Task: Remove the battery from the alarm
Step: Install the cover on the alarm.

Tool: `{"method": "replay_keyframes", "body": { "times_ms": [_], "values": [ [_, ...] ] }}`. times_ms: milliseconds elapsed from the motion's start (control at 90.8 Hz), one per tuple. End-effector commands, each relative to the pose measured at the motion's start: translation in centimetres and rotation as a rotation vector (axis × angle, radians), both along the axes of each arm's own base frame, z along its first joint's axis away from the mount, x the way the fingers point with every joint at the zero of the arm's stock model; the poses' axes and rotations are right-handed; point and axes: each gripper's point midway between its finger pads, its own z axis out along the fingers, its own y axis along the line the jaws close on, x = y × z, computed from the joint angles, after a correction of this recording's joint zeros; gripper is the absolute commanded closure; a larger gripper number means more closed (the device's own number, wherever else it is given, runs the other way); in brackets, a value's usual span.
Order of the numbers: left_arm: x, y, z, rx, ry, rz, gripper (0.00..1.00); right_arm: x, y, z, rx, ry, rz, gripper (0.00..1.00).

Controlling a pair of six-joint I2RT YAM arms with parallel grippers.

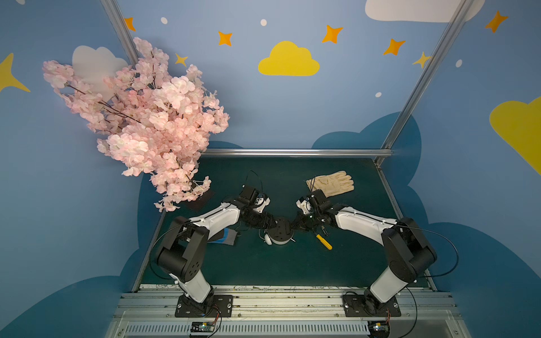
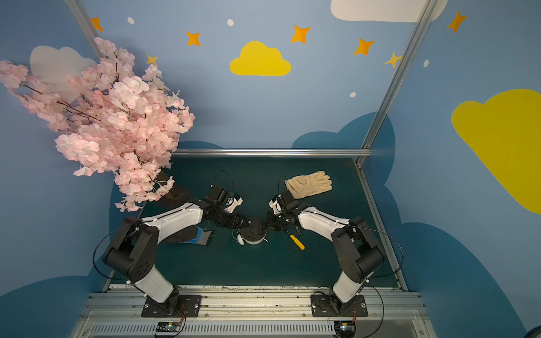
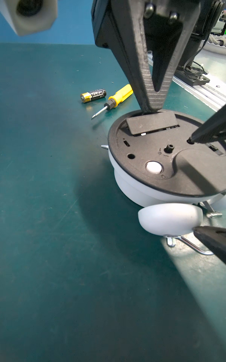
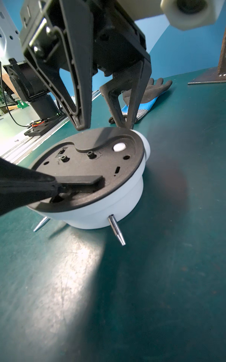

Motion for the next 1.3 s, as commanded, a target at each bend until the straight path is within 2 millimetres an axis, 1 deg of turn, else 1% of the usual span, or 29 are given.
{"method": "replay_keyframes", "body": {
  "times_ms": [0, 341, 474, 617, 848, 1068, 1288],
  "values": [
    [-0.6, -0.2, 0.1, -0.02, 0.019, -0.01, 0.3, -0.3, 0.1, -0.9, -0.018, 0.0, 0.026, 1.0],
    [-0.8, -0.2, 0.1, -0.021, 0.019, -0.004, 0.3, -0.8, 0.7, -1.0, 0.014, 0.03, 0.014, 1.0],
    [-0.8, -0.4, 0.0, -0.027, 0.02, -0.001, 0.3, -1.0, 0.3, -1.3, -0.016, 0.029, 0.003, 1.0],
    [-1.0, -0.7, 0.0, -0.037, 0.026, 0.001, 0.3, -1.0, 0.1, -1.0, -0.042, 0.013, 0.002, 1.0],
    [-1.1, -0.8, 0.2, -0.047, 0.018, 0.016, 0.3, -1.0, 0.6, 0.0, -0.062, -0.022, 0.009, 1.0],
    [-1.0, -0.8, 0.3, -0.043, 0.016, 0.026, 0.3, -1.2, 0.6, 0.5, -0.072, -0.02, 0.012, 1.0],
    [-0.8, -0.7, 0.3, -0.041, 0.011, 0.042, 0.3, -1.5, 0.4, 0.6, -0.12, -0.02, 0.024, 1.0]
  ]
}}
